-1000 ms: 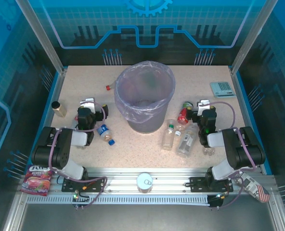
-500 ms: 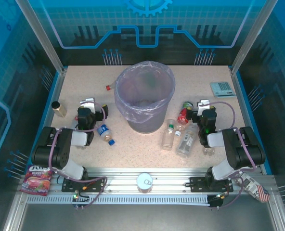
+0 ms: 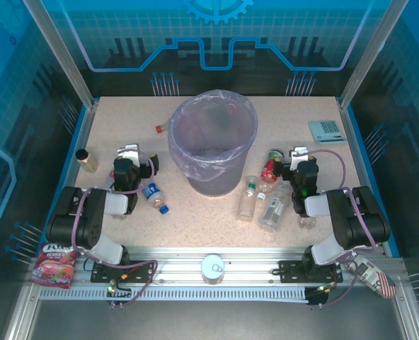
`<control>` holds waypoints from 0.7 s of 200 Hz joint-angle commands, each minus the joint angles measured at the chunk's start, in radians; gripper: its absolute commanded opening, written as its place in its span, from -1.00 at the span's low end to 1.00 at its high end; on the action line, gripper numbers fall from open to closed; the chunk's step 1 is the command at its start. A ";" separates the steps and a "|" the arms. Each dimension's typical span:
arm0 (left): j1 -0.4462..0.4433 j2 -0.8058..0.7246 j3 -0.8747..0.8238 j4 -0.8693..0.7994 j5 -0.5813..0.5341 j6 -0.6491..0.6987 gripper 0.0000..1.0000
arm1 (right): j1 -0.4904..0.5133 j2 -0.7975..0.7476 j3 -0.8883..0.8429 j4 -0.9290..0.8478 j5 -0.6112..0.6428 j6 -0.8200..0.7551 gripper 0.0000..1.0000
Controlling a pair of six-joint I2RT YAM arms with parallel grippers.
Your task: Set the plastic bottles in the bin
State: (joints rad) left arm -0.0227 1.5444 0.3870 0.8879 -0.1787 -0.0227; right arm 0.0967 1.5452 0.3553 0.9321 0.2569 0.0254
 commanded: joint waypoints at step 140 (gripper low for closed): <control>-0.123 -0.382 0.998 -1.502 0.291 -0.291 0.99 | 0.018 -0.334 0.799 -1.699 0.152 0.281 0.99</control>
State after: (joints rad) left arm -0.0814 1.0958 1.2556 -0.3656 -0.0265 -0.3237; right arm 0.1104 1.1912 0.9920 -0.1173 0.3309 0.1703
